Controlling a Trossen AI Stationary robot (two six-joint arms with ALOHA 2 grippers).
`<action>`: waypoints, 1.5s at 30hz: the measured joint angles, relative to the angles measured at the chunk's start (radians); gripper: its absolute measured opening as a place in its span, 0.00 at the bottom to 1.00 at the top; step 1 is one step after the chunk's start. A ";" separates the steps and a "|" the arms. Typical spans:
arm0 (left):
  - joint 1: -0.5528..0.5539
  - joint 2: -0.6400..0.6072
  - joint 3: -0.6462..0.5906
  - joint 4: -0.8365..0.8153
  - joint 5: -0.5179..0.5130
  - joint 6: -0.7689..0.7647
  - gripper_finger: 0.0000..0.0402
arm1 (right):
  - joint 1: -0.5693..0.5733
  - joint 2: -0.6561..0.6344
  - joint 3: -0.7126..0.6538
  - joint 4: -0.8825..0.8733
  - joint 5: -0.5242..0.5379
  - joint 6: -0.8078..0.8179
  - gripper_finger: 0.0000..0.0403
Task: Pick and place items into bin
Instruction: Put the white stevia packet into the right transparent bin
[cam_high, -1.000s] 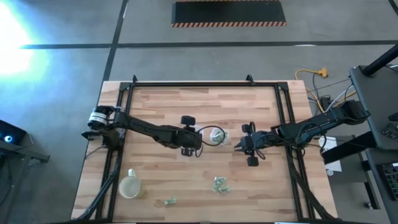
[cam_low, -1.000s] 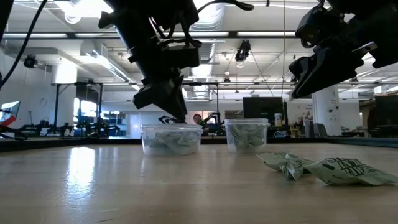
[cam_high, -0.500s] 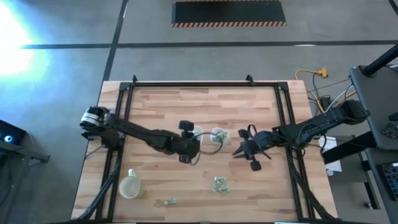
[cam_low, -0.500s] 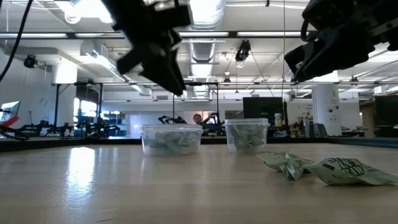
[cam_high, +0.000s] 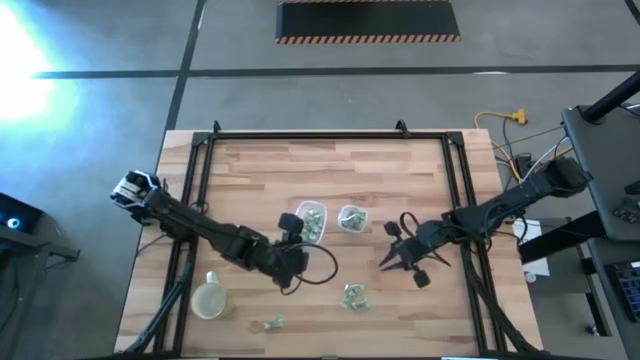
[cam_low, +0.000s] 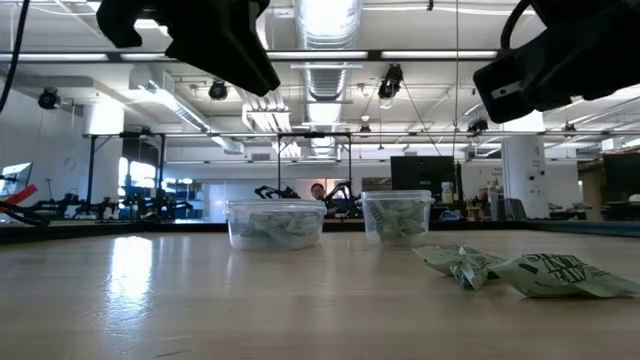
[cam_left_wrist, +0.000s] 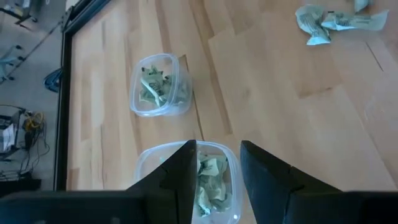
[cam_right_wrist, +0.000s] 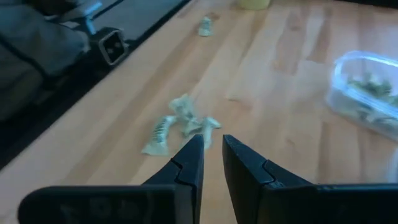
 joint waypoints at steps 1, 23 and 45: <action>-0.003 0.000 -0.001 -0.001 0.000 0.000 0.27 | 0.015 0.002 -0.003 0.007 0.000 0.009 0.13; -0.007 -0.150 -0.202 0.161 -0.074 0.015 0.27 | 0.177 0.581 0.196 0.340 0.020 -0.119 0.13; -0.008 -0.682 -0.778 0.966 0.078 0.161 0.27 | 0.175 0.667 0.271 0.248 0.040 -0.017 0.13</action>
